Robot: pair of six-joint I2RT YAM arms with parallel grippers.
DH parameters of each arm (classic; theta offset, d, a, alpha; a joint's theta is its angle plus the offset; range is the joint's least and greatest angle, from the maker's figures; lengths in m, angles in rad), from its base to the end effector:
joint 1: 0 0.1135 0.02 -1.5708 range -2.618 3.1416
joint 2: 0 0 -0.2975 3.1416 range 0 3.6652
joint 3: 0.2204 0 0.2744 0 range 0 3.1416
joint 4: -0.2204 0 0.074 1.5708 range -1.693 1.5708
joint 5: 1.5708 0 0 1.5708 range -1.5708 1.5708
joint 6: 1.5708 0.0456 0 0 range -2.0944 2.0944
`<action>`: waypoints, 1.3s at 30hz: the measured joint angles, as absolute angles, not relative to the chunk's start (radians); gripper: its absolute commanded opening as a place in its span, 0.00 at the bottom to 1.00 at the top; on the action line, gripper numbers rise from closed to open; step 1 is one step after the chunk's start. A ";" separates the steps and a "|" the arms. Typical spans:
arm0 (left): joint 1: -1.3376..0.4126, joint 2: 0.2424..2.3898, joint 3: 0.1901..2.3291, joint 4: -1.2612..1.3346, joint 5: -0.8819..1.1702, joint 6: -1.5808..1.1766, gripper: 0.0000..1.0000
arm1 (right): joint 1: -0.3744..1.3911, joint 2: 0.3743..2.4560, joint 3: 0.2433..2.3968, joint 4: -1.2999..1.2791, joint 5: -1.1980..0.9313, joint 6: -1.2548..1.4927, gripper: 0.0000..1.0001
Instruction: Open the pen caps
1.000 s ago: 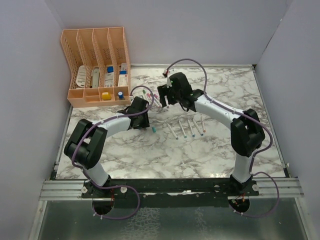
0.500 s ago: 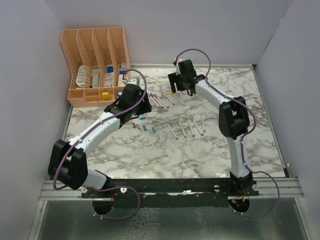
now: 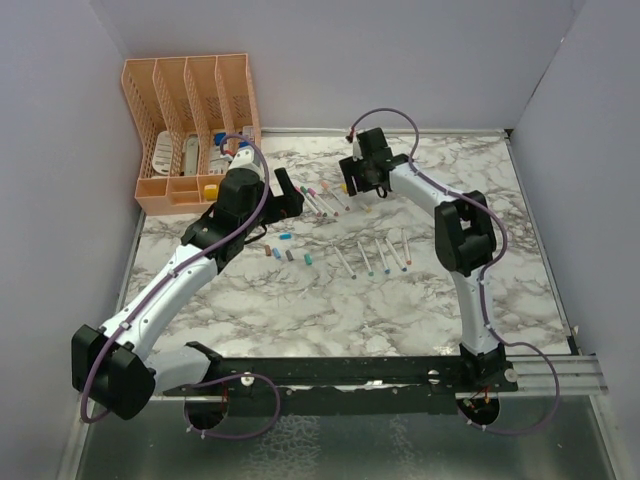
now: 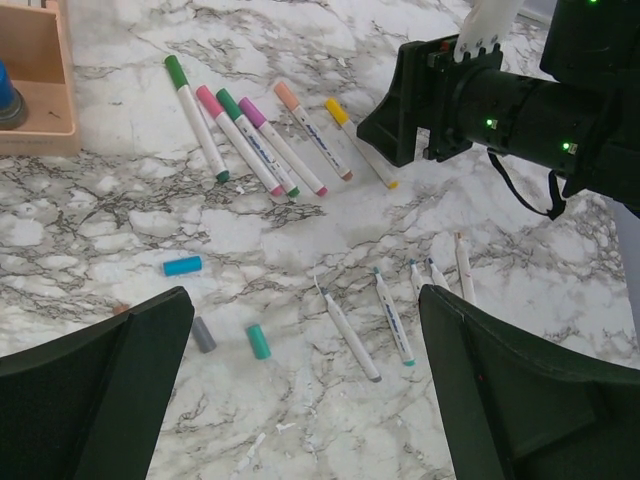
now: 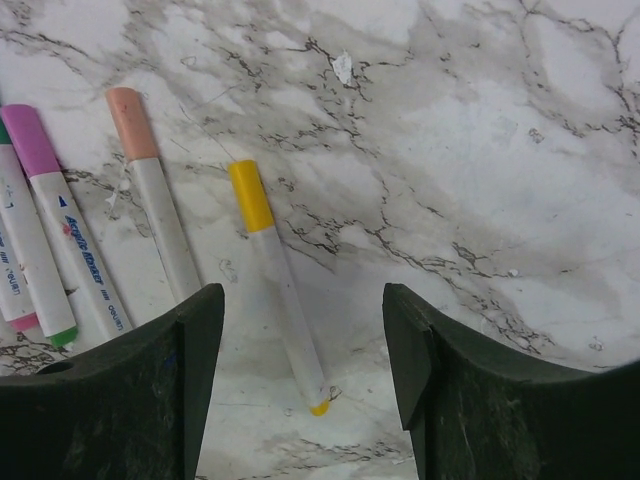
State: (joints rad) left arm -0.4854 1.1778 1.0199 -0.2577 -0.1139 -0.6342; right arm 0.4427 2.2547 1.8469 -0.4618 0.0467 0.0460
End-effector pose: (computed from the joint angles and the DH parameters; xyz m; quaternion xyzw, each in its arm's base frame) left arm 0.2581 -0.1303 0.3573 -0.0932 0.8318 -0.2491 0.4872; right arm 0.5021 0.2357 0.2016 -0.1771 0.9221 0.0618 0.3385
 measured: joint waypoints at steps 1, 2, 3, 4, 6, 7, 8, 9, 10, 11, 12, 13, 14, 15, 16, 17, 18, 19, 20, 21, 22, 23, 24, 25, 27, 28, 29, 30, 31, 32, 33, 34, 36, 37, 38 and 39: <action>-0.485 1.177 1.020 -0.259 -0.114 -0.636 0.99 | 0.443 2.259 1.847 -0.461 0.046 0.046 0.62; -0.485 1.177 1.020 -0.261 -0.114 -0.637 0.99 | 0.443 2.266 1.847 -0.461 0.043 0.046 0.61; -0.485 1.177 1.019 -0.263 -0.115 -0.638 0.99 | 0.443 2.272 1.847 -0.461 0.041 0.046 0.61; -0.485 1.176 1.019 -0.264 -0.116 -0.639 0.99 | 0.443 2.280 1.847 -0.461 0.039 0.046 0.61; -0.485 1.172 1.016 -0.265 -0.120 -0.643 0.99 | 0.443 2.292 1.846 -0.461 0.037 0.045 0.60; -0.485 1.169 1.014 -0.265 -0.121 -0.645 0.99 | 0.443 2.300 1.847 -0.462 0.036 0.044 0.59; -0.485 1.164 1.011 -0.265 -0.122 -0.648 0.99 | 0.442 2.305 1.847 -0.462 0.036 0.043 0.58; -0.485 1.161 1.008 -0.265 -0.122 -0.649 0.99 | 0.439 2.311 1.847 -0.462 0.035 0.042 0.57; -0.485 1.158 1.007 -0.265 -0.123 -0.652 0.99 | 0.438 2.314 1.847 -0.463 0.035 0.041 0.56; -0.485 1.157 1.007 -0.266 -0.123 -0.653 0.99 | 0.438 2.318 1.847 -0.463 0.035 0.039 0.54; -0.485 1.156 1.007 -0.266 -0.123 -0.655 0.99 | 0.438 2.321 1.847 -0.461 0.033 0.039 0.53; -0.485 1.156 1.006 -0.266 -0.124 -0.656 0.99 | 0.437 2.322 1.847 -0.458 0.031 0.039 0.50; -0.485 1.156 1.006 -0.266 -0.124 -0.657 0.99 | 0.437 2.323 1.847 -0.457 0.029 0.039 0.48; -0.484 1.156 1.005 -0.266 -0.125 -0.658 0.99 | 0.437 2.324 1.847 -0.455 0.026 0.038 0.45; -0.484 1.156 1.005 -0.266 -0.125 -0.659 0.99 | 0.437 2.325 1.847 -0.453 0.023 0.039 0.43; -0.484 1.155 1.005 -0.267 -0.125 -0.659 0.99 | 0.437 2.326 1.847 -0.451 0.019 0.039 0.40; -0.481 1.155 1.005 -0.266 -0.125 -0.659 0.99 | 0.437 2.327 1.847 -0.448 0.015 0.039 0.36; -0.479 1.155 1.005 -0.267 -0.125 -0.659 0.99 | 0.437 2.328 1.847 -0.448 0.014 0.039 0.31; -0.479 1.154 1.005 -0.267 -0.126 -0.659 0.99 | 0.437 2.329 1.847 -0.445 0.008 0.039 0.27; -0.477 1.153 1.005 -0.267 -0.126 -0.659 0.99 | 0.437 2.330 1.847 -0.443 0.007 0.039 0.20; -0.477 1.153 1.005 -0.267 -0.126 -0.659 0.99 | 0.437 2.330 1.847 -0.441 0.004 0.038 0.14; -0.475 1.152 1.005 -0.267 -0.126 -0.659 0.99 | 0.437 2.330 1.847 -0.441 0.004 0.039 0.08; -0.472 1.152 1.005 -0.267 -0.126 -0.660 0.99 | 0.437 2.330 1.847 -0.440 0.001 0.040 0.03; -0.472 1.152 1.005 -0.267 -0.126 -0.660 0.99 | 0.436 2.330 1.847 -0.440 0.001 0.039 0.02; -0.471 1.152 1.005 -0.267 -0.126 -0.660 0.99 | 0.433 2.330 1.847 -0.440 -0.004 0.039 0.01; -0.470 1.151 1.006 -0.267 -0.126 -0.660 0.99 | 0.429 2.330 1.847 -0.440 -0.011 0.041 0.01; -0.470 1.150 1.005 -0.267 -0.126 -0.661 0.99 | 0.426 2.330 1.847 -0.440 -0.017 0.043 0.01; -0.469 1.148 1.005 -0.267 -0.126 -0.662 0.99 | 0.421 2.330 1.847 -0.440 -0.020 0.044 0.01; -0.469 1.146 1.005 -0.268 -0.125 -0.664 0.99 | 0.418 2.329 1.847 -0.440 -0.021 0.044 0.01; -0.469 1.142 1.005 -0.267 -0.125 -0.665 0.99 | 0.414 2.323 1.843 -0.439 -0.020 0.044 0.01; -0.469 1.136 1.005 -0.266 -0.125 -0.669 0.99 | 0.411 2.317 1.833 -0.437 -0.020 0.044 0.01; -0.469 1.130 1.002 -0.262 -0.125 -0.672 0.99 | 0.408 2.306 1.817 -0.435 -0.020 0.044 0.01; -0.469 1.119 0.990 -0.250 -0.124 -0.683 0.99 | 0.404 2.260 1.760 -0.429 -0.020 0.043 0.02; -0.469 1.116 0.983 -0.242 -0.122 -0.688 0.99 | 0.403 2.238 1.735 -0.429 -0.020 0.044 0.01; -0.469 1.118 0.976 -0.232 -0.118 -0.696 0.99 | 0.402 2.201 1.705 -0.426 -0.022 0.047 0.01; -0.468 1.122 0.971 -0.222 -0.112 -0.704 0.99 | 0.399 2.165 1.680 -0.424 -0.025 0.048 0.01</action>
